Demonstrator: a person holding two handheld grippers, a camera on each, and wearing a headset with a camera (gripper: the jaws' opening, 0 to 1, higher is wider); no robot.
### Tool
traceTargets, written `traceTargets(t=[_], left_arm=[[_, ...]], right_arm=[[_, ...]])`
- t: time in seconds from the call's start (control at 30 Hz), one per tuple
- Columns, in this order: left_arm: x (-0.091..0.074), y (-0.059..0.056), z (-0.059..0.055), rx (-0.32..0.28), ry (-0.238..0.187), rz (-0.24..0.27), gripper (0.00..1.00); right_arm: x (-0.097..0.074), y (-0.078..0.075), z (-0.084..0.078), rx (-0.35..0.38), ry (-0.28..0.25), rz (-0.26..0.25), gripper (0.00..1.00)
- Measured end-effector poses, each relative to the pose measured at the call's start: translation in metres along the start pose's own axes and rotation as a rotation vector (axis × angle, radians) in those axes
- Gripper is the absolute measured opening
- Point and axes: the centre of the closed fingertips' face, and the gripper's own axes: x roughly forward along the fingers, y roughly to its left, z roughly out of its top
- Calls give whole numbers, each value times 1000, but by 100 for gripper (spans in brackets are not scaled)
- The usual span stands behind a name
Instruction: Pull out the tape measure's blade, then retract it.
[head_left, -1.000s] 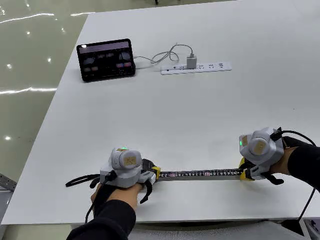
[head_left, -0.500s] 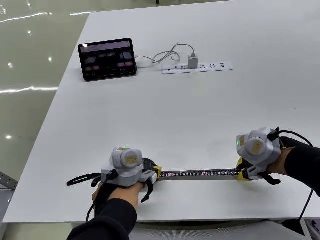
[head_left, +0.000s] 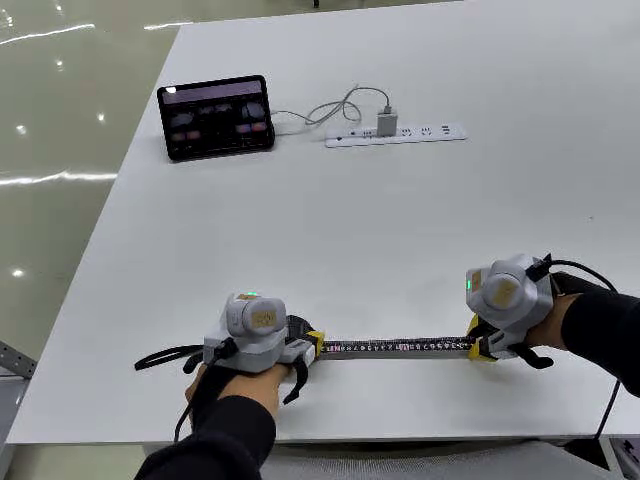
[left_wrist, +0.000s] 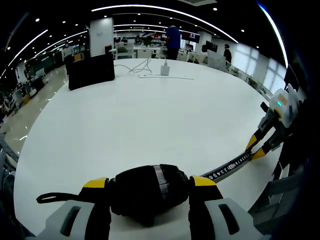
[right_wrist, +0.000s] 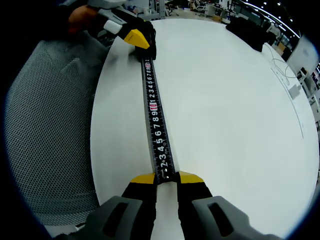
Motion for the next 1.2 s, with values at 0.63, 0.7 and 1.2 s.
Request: traceTargets(t=[0.63,0.7,1.2], left_arm=[[0,0,0,-1,-8,-2,59],[0,0,0,-2,-7,-2,59],[-1,0,0,-2,-8,-3,59]], right_arm=[[4,2,9,4,-14,0,11],[4,2,10,2,-15,0,11],[8,4,17,-1,-24,0,11]])
